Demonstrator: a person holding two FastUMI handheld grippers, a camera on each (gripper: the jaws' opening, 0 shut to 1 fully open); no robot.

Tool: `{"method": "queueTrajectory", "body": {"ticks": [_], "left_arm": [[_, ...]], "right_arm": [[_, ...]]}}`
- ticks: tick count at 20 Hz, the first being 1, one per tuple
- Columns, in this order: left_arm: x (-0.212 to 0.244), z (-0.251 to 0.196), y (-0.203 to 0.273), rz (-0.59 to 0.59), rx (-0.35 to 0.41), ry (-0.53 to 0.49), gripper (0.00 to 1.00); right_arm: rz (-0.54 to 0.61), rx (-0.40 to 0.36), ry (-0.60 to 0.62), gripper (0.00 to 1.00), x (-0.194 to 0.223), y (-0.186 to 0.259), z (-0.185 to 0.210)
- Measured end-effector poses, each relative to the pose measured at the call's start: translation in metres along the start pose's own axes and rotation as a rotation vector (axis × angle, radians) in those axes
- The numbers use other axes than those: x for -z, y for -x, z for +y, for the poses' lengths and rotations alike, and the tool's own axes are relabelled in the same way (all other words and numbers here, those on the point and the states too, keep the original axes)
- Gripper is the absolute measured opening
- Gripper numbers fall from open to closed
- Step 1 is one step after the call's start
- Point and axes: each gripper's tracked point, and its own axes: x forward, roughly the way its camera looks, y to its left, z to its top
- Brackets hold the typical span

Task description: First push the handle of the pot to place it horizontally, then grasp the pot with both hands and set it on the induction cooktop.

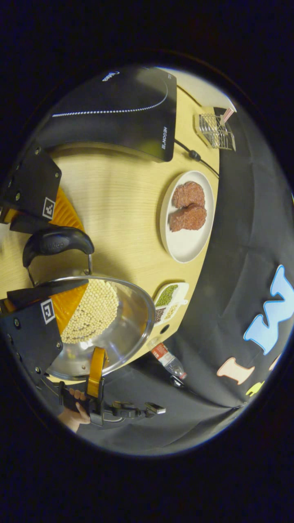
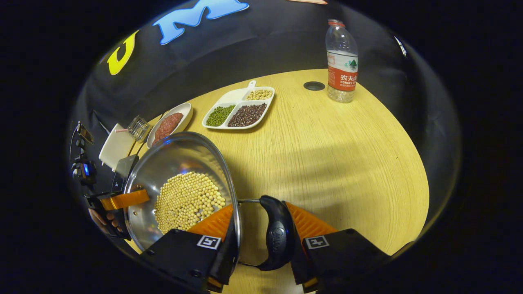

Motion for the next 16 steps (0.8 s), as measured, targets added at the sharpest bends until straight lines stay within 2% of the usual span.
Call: {"method": "queueTrajectory", "body": {"ticks": [1, 3, 4, 5, 8, 12, 13, 14, 15, 16], "left_arm": [[0.0, 0.0, 0.0, -0.004, -0.007, -0.006, 0.57], [0.008, -0.002, 0.001, 0.018, -0.011, -0.023, 0.53], [0.015, -0.004, 0.01, 0.023, -0.011, -0.024, 0.52], [0.019, -0.007, 0.018, 0.023, -0.008, -0.016, 0.5], [0.026, -0.015, 0.043, 0.019, -0.007, -0.035, 0.56], [0.046, -0.023, 0.088, 0.016, -0.003, -0.033, 0.56], [0.052, -0.024, 0.1, 0.017, -0.002, -0.031, 0.56], [0.058, -0.024, 0.112, 0.014, -0.002, -0.025, 0.53], [0.064, -0.024, 0.123, 0.013, 0.0, -0.014, 0.56], [0.069, -0.023, 0.134, 0.011, 0.001, -0.007, 0.53]], "right_arm": [[-0.003, -0.003, -0.01, 0.6, 0.001, 0.002, 0.0], [0.004, 0.007, 0.013, 0.55, 0.008, 0.01, -0.001], [0.0, 0.011, 0.008, 0.57, 0.014, 0.017, 0.002], [-0.002, 0.01, -0.003, 0.55, 0.019, 0.024, 0.003], [0.002, 0.011, -0.022, 0.55, 0.037, 0.049, 0.009], [0.01, 0.016, -0.023, 0.54, 0.061, 0.091, 0.025], [0.012, 0.017, -0.02, 0.58, 0.066, 0.1, 0.03], [0.012, 0.017, -0.012, 0.57, 0.071, 0.11, 0.035], [0.014, 0.018, -0.007, 0.57, 0.076, 0.12, 0.04], [0.016, 0.017, -0.005, 0.57, 0.081, 0.127, 0.047]]}}
